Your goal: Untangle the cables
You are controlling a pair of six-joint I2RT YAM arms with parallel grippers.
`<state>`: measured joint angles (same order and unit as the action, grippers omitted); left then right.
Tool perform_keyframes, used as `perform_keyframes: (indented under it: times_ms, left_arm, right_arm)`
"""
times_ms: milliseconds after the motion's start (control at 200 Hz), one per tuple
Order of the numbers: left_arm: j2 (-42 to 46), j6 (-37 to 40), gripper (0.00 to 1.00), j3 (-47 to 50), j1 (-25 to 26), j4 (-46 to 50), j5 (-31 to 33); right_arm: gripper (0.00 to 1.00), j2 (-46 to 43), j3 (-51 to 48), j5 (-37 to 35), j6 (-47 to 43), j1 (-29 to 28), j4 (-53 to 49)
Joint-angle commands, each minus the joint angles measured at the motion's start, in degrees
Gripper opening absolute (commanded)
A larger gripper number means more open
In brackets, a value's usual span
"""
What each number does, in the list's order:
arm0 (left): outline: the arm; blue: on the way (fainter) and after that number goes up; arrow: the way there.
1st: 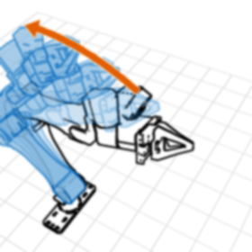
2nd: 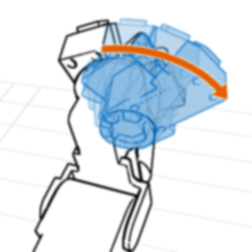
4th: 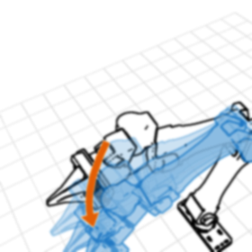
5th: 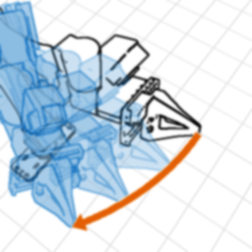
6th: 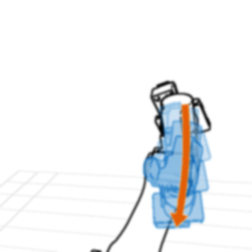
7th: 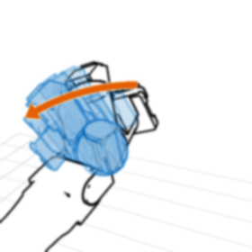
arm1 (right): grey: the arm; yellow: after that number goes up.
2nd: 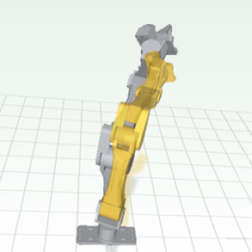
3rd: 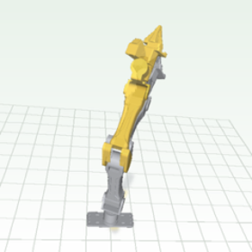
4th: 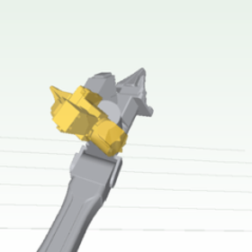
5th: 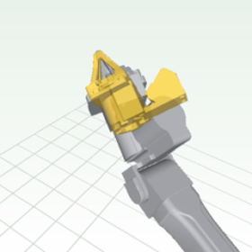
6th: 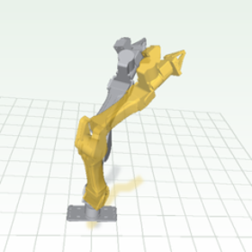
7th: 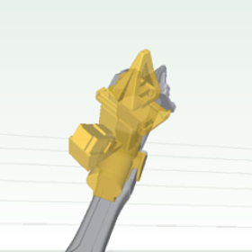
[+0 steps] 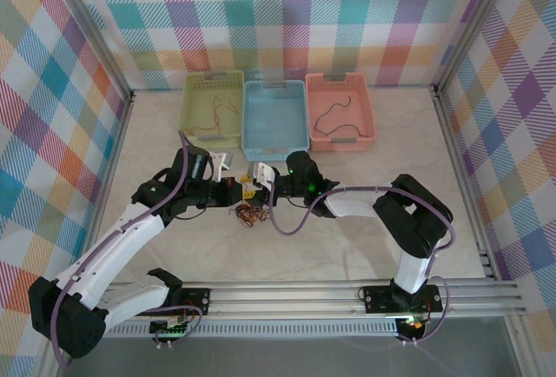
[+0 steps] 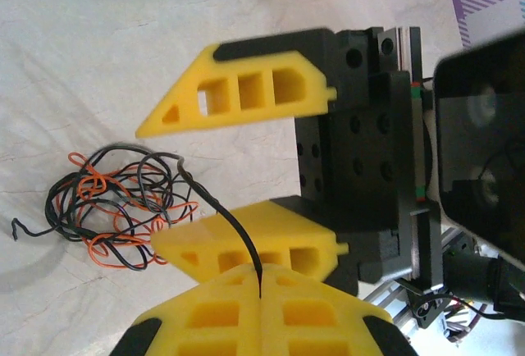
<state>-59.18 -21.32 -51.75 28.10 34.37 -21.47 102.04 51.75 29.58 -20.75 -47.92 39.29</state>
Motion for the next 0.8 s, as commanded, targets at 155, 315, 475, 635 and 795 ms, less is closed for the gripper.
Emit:
perform_keyframes:
  times_ms: [155, 315, 475, 635, 795]
  left_arm:
    - [0.4, -0.9, 0.0, 1.1, 0.4, -4.0, -7.1]
    - [1.4, -2.7, 0.0, 2.2, 0.4, -6.0, -10.7]
    - [1.5, -4.7, 0.0, 2.2, 0.5, -7.8, -14.4]
    - [2.9, -6.3, 0.0, -0.8, 0.6, -8.3, -18.4]
    - [5.2, -7.6, 0.0, -9.1, 0.6, -5.2, -19.9]
  right_arm:
    - [0.44, 1.2, 2.2, 5.6, 0.5, 0.4, -1.1]
    - [0.4, 3.3, 2.8, 4.2, 4.8, 0.4, 2.3]
    - [0.33, 4.9, 4.0, 5.7, 6.2, 0.3, 2.9]
    - [0.32, 5.2, 5.0, 3.7, 5.2, 0.4, 0.2]
    - [0.31, 5.8, 5.8, 1.2, 4.7, 0.4, -1.7]
